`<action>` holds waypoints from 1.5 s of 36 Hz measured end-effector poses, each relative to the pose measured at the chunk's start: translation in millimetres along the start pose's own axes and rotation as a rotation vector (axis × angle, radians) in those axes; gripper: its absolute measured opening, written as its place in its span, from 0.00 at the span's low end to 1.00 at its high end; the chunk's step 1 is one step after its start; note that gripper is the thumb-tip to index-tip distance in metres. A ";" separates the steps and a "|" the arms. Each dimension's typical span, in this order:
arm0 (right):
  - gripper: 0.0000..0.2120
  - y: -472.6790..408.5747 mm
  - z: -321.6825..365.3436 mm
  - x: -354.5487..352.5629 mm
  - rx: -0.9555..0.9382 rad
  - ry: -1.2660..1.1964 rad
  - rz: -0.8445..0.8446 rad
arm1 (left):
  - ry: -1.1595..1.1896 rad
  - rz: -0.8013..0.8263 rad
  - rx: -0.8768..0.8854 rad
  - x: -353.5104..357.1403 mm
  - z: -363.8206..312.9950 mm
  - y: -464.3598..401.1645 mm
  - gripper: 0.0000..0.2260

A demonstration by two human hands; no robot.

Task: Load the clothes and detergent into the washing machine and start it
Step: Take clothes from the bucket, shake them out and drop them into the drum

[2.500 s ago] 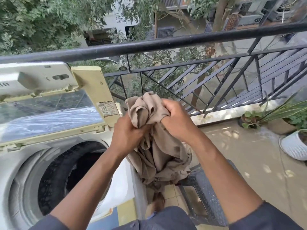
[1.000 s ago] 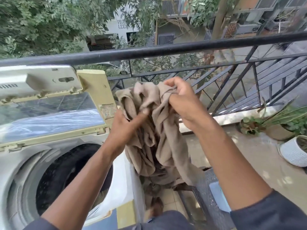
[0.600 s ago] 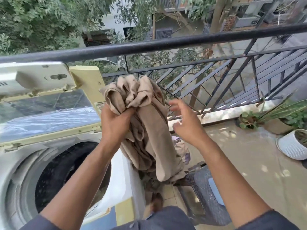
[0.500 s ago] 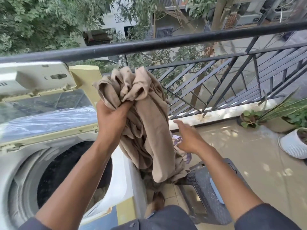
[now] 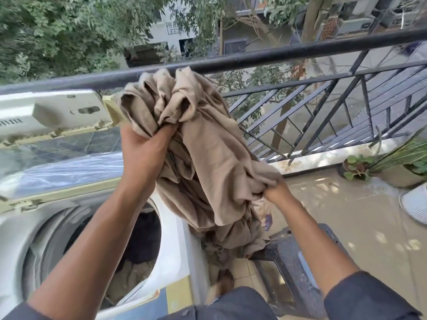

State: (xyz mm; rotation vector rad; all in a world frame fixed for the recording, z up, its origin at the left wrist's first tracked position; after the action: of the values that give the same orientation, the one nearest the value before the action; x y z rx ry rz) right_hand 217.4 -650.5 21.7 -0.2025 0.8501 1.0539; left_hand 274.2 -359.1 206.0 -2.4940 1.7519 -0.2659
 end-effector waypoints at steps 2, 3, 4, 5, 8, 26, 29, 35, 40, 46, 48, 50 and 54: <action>0.15 -5.0 27.7 -33.4 -0.029 -0.154 -0.067 | -0.105 0.008 0.009 -3.1 13.1 2.1 0.12; 0.12 -5.0 47.1 -51.1 -0.072 -0.212 -0.104 | -0.152 0.015 0.010 -4.1 20.2 3.6 0.11; 0.13 -2.6 66.8 -68.9 -0.105 -0.262 -0.139 | -0.192 0.023 0.013 -4.5 27.0 5.0 0.10; 0.14 -0.8 84.6 -85.2 -0.127 -0.338 -0.161 | -0.235 0.027 0.015 -4.4 33.2 6.8 0.09; 0.15 6.1 120.4 -117.3 -0.160 -0.544 -0.193 | -0.303 0.052 0.016 -1.6 46.2 13.8 0.12; 0.28 71.5 177.3 -72.3 -0.560 -0.558 0.282 | -0.239 0.143 0.009 14.9 56.7 38.9 0.10; 0.31 46.4 129.2 -67.6 -0.400 -0.488 0.059 | -0.149 0.058 0.009 9.3 47.3 28.9 0.13; 0.38 28.2 16.1 8.5 -0.104 0.099 0.333 | 0.043 -0.011 -0.048 6.1 21.3 13.6 0.15; 0.28 32.4 -28.5 79.2 -0.004 0.192 0.347 | 0.113 -0.039 -0.079 6.9 10.5 6.7 0.22; 0.11 24.4 -58.9 98.4 0.247 -0.083 0.179 | 0.109 -0.042 -0.070 1.0 8.7 4.8 0.19; 0.07 19.6 -53.2 79.4 0.281 -0.222 0.083 | 0.089 -0.055 -0.069 -2.4 10.1 5.5 0.15; 0.14 10.5 -47.3 54.3 0.365 -0.404 0.014 | 0.074 -0.041 -0.066 -5.4 14.7 6.1 0.11; 0.07 -5.7 -23.6 -13.0 0.388 -0.602 -0.112 | -0.002 -0.046 -0.069 -11.1 27.7 9.1 0.11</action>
State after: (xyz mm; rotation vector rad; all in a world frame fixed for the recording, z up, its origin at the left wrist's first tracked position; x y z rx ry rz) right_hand 207.1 -674.7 13.4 0.3777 0.4706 0.7605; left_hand 267.4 -352.7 176.3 -2.5834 1.7335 -0.2101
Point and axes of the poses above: each hand's wrist, its own y-axis away from the middle knuckle, its own x-axis out of the palm, z = x × y, the point moved 6 cm from there along -y, towards the middle knuckle, and after that the axes turned 13 degrees about -z, right-handed, at the moved point
